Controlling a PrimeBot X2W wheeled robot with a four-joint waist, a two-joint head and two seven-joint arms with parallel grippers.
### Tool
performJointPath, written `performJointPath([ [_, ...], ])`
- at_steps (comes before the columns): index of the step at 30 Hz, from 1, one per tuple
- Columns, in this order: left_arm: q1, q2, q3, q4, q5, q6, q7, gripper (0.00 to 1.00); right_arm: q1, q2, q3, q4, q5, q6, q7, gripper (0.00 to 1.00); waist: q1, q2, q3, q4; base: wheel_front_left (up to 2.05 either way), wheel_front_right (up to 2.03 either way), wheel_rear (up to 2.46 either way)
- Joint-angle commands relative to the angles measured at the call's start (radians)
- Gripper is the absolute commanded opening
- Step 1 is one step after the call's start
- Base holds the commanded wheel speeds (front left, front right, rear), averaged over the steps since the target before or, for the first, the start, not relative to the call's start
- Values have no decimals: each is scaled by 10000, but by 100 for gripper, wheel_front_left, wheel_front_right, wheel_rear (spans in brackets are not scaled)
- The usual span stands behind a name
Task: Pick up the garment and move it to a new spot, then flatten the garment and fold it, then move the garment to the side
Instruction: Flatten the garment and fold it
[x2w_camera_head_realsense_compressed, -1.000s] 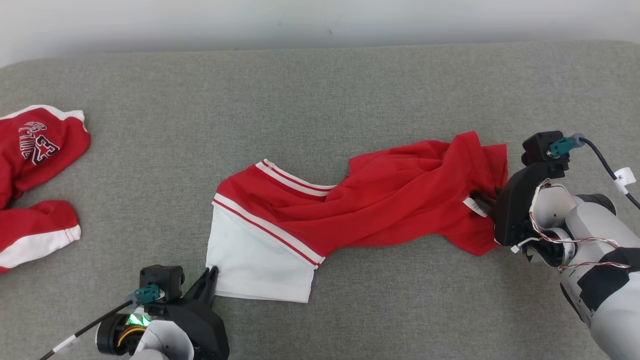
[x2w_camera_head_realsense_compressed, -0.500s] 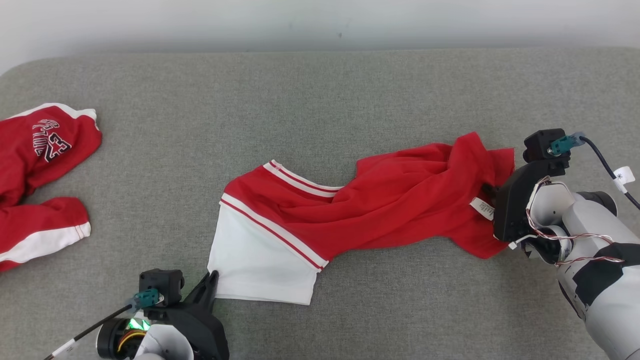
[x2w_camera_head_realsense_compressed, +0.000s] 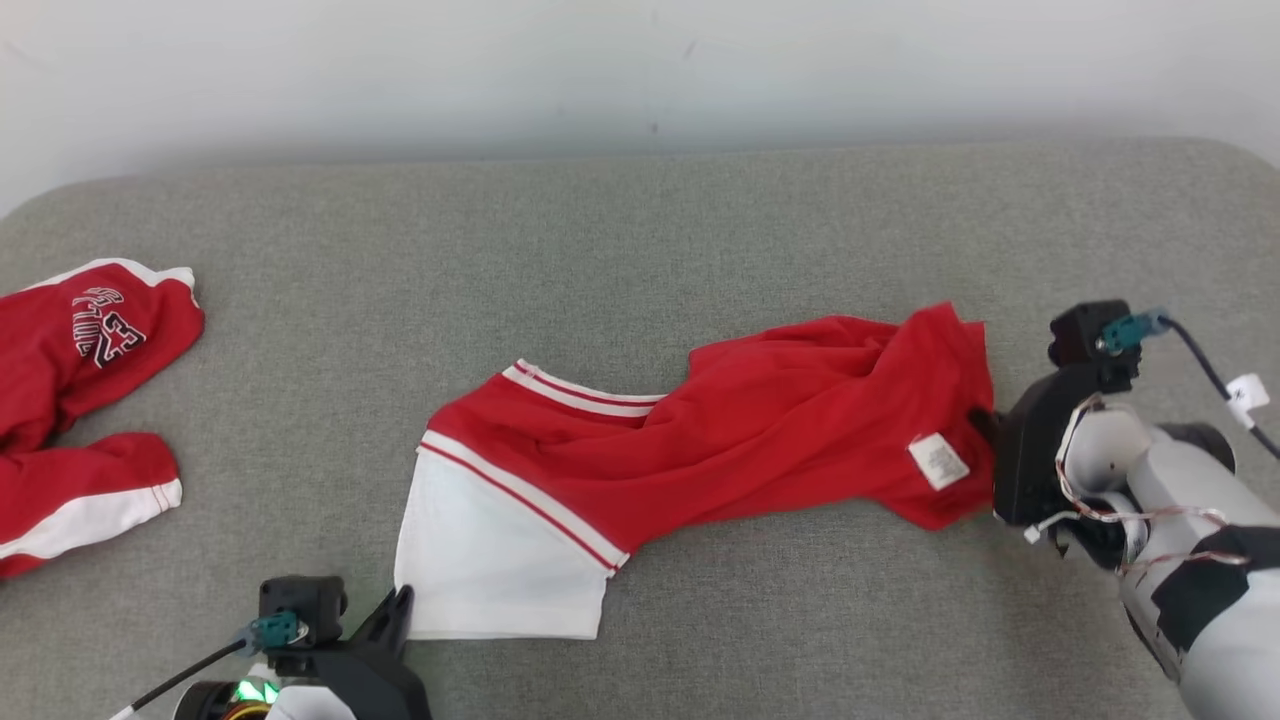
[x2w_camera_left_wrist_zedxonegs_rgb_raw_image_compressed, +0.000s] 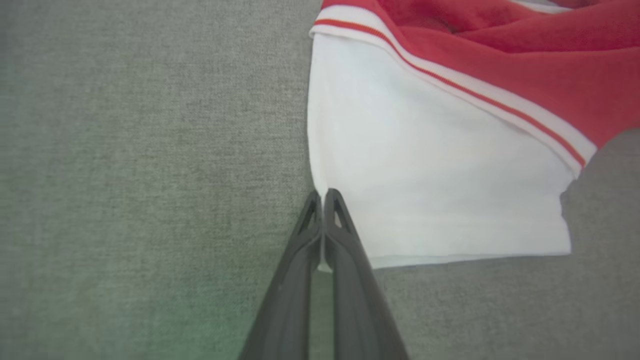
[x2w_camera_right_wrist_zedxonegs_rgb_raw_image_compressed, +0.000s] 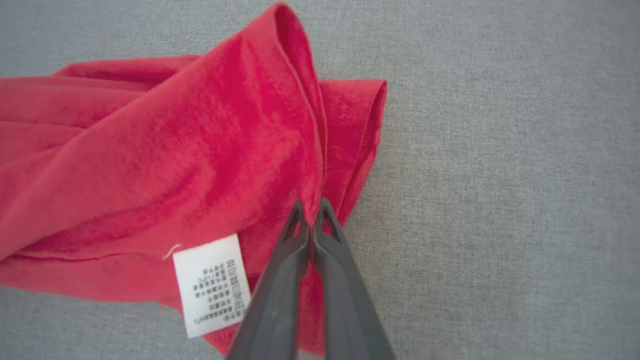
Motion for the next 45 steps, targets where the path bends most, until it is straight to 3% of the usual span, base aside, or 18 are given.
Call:
performJointPath([
  [1,228,107,60,-54,-75,17,-63,0,321,-30,53,-11,29,-29,64,0,0,-1,-157,-44,0,0,0],
  [11,1531,552,483,-865,-489,122,-322,0,1927,5,-175,-1222,658,-29,-344,0,0,-1,-669,-219,0,0,0],
  [17,2125,591,639,-1686,-725,154,-614,0,2870,-386,-949,-2231,865,-29,-564,0,0,-1,-954,-283,0,0,0],
  [22,2261,363,427,-1811,-605,251,-711,0,3557,-474,-1742,-2408,630,-29,-84,0,0,-1,-1086,-320,0,0,0],
  [23,2251,310,391,-1751,-577,272,-753,27,3673,-418,-1898,-2362,529,-29,6,0,0,-1,-1108,-330,0,0,0],
  [24,2243,259,371,-1678,-561,309,-839,100,3777,-349,-2042,-2333,393,-29,62,23,0,-1,-1127,-337,0,0,0],
  [25,2245,206,358,-1573,-553,333,-921,100,3867,-303,-2208,-2262,196,-29,44,93,0,-1,-1166,-346,0,0,0],
  [26,2262,154,344,-1478,-547,342,-1007,100,3963,-235,-2368,-2198,26,-29,-6,100,0,-1,-1197,-351,0,0,0],
  [31,2424,58,459,-1077,-501,423,-1684,100,4415,149,-3121,-2356,-864,-29,-654,100,0,-1,-1473,-325,0,0,0],
  [38,3103,-76,850,-1163,-506,527,-3314,100,5658,665,-4343,-3492,-2189,-29,-2708,100,0,-1,-1822,-213,0,0,0],
  [45,3837,-274,1396,-1882,-89,93,-4157,100,7235,1659,-5353,-4946,-4191,-29,-5075,100,0,-1,-2024,-157,0,0,0],
])
